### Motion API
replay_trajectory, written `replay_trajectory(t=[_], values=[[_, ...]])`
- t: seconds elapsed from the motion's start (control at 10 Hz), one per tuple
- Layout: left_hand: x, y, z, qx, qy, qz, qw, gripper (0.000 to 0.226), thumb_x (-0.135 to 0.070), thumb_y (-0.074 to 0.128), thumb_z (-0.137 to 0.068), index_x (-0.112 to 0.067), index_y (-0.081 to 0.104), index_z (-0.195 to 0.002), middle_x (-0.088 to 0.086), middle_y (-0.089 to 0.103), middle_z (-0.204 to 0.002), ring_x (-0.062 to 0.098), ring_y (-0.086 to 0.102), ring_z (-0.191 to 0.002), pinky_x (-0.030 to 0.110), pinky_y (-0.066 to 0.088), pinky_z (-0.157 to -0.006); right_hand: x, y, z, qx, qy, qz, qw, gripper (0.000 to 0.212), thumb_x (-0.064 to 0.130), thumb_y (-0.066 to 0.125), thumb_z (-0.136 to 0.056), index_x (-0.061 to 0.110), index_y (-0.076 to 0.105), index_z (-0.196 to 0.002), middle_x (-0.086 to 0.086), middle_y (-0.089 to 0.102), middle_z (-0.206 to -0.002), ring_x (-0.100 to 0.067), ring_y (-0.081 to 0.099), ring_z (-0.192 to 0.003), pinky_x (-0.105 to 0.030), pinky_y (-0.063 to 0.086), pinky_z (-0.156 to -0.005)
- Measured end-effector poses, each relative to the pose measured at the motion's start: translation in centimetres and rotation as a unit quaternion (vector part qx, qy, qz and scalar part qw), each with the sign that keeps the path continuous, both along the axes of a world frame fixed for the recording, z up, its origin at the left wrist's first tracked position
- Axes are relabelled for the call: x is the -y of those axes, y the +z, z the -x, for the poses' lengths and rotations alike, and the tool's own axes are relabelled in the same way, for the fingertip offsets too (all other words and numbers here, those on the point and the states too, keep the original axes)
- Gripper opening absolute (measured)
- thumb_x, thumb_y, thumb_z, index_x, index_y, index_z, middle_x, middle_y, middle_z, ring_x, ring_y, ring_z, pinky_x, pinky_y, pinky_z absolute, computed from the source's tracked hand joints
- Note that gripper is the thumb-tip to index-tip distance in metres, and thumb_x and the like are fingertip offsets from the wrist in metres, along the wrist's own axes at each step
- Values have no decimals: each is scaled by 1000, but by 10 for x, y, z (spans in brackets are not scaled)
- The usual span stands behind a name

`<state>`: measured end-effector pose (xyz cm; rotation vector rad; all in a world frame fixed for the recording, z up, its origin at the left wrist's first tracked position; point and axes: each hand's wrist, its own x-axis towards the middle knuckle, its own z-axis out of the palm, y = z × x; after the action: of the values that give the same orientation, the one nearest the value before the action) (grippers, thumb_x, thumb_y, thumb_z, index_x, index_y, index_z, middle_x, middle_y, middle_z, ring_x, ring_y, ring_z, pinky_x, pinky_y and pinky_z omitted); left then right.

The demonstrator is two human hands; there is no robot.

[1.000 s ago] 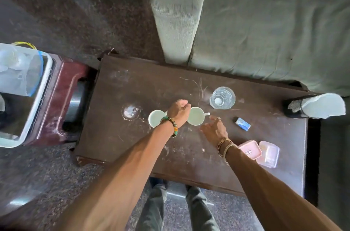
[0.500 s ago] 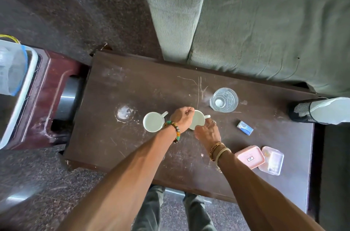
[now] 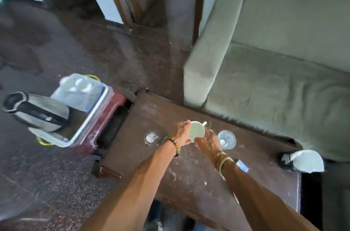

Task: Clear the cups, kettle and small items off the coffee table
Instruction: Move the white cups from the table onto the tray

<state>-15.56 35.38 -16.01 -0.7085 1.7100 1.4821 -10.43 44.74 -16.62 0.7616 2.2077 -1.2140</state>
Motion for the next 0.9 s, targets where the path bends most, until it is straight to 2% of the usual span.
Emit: replay_trajectory(t=[0.1,0.2,0.3,0.4,0.5,0.6,0.7,0.8,0.9], values=[[29,60,9,-36,63,-32,997,44,-31,42,-102,-7,39,-138,16,46,-128,30,51,-116,39,47,-93,21,57,19,-50,24,-10,998,53,33,55,-58,13,64,-107,-8,69,-89,-23,61,-74,-24,40,-56],[71,108,20,-113,58,-24,992,40,-29,45,-101,-6,49,-133,12,52,-121,34,54,-120,43,50,-97,51,105,38,-89,69,-5,994,57,31,54,-51,14,65,-104,-7,68,-88,-29,63,-84,-30,46,-69],[125,146,23,-177,51,-29,982,43,-31,44,-101,-11,47,-139,7,50,-121,28,56,-116,45,51,-98,94,141,52,-133,104,-14,986,54,31,56,-52,17,65,-104,-4,68,-87,-26,61,-82,-28,42,-64],[178,163,19,-187,79,-20,979,44,-31,44,-101,-10,47,-139,9,52,-123,33,55,-122,48,50,-99,144,157,55,-154,136,-8,979,41,24,65,-65,18,65,-105,-5,70,-91,-27,63,-86,-27,40,-65],[236,153,17,-162,88,-36,982,45,-20,43,-102,-3,39,-144,22,48,-135,39,50,-126,49,48,-102,196,156,49,-151,143,1,978,41,18,68,-70,19,65,-111,-5,70,-97,-28,64,-91,-31,46,-74],[297,142,-2,-149,129,-52,979,44,-14,44,-101,-2,39,-143,24,47,-135,38,52,-122,46,51,-98,253,152,39,-135,160,6,978,55,29,63,-59,20,66,-114,-6,71,-97,-31,66,-93,-33,51,-78],[342,144,-9,-152,135,-32,979,28,-33,47,-98,-18,54,-120,6,53,-116,22,58,-100,32,57,-74,301,153,32,-122,164,23,979,64,30,59,-54,23,66,-116,-7,71,-94,-29,65,-89,-35,53,-81],[390,148,-6,-162,133,-38,977,17,-37,46,-99,-24,49,-109,1,54,-105,21,55,-100,33,56,-79,344,157,39,-131,158,36,978,58,28,61,-59,23,66,-117,-11,72,-103,-30,66,-90,-44,57,-89],[422,162,2,-177,141,-44,973,13,-37,47,-98,-28,56,-95,0,55,-99,22,55,-100,41,55,-90,377,165,49,-148,149,47,977,58,31,58,-57,18,67,-113,-8,69,-97,-29,62,-85,-48,56,-92]])
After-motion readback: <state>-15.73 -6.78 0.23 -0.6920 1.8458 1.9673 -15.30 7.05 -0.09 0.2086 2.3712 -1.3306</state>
